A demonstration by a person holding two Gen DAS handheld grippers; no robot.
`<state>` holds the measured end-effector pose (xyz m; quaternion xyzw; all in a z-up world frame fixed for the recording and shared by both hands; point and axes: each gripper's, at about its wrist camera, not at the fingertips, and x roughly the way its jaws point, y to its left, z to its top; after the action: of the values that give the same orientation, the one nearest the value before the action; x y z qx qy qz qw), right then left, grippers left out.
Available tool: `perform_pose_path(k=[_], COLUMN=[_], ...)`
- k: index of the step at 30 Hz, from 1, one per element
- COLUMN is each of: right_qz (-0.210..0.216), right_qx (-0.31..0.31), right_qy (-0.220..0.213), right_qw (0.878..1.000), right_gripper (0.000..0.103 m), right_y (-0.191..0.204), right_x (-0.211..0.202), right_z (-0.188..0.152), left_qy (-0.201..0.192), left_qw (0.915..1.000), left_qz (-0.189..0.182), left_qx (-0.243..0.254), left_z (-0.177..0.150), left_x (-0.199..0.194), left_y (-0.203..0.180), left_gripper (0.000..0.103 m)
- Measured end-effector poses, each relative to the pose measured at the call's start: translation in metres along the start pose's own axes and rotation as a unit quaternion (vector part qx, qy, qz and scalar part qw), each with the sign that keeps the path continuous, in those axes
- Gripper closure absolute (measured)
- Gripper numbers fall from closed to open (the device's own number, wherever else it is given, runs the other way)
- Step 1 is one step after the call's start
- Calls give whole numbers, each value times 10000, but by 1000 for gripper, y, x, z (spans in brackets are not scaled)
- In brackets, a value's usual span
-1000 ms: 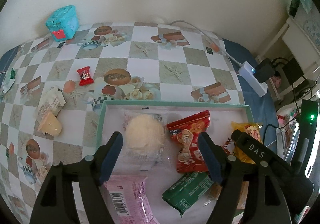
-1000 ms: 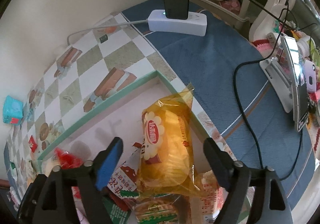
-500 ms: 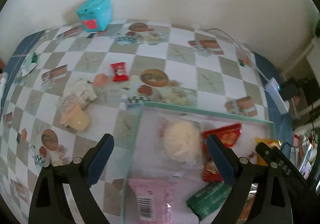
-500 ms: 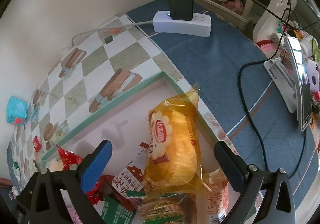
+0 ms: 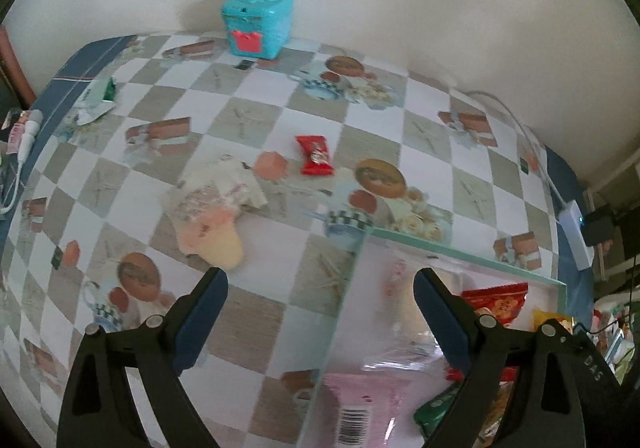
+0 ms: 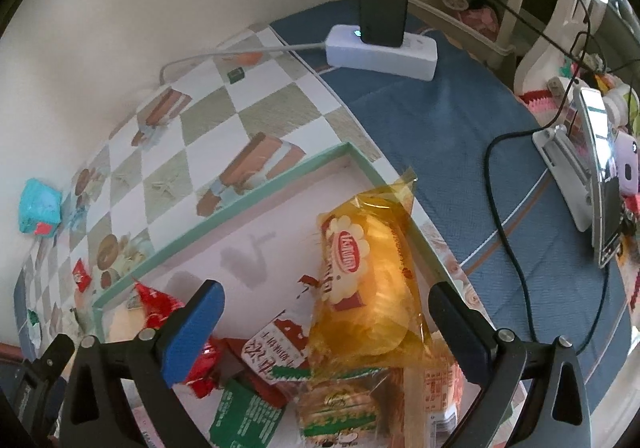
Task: Organize snacks
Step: 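Withdraw both open grippers from the tray toward the table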
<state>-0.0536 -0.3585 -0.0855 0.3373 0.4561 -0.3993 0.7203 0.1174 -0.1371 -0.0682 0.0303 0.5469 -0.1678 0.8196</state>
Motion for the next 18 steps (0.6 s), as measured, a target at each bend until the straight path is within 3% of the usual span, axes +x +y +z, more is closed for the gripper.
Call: perform_pose_path(k=[18], right_qz=[63], right_qx=[-573], right_qy=[-108], right_qw=[9983], right_gripper=[0], right_y=[42], right_x=[-37], right_z=[-37], left_qy=[-354], left_qw=[9985], left_qz=[420], left_qx=[68], left_z=[7], left_x=[-41], left_y=[57], left_gripper=[9])
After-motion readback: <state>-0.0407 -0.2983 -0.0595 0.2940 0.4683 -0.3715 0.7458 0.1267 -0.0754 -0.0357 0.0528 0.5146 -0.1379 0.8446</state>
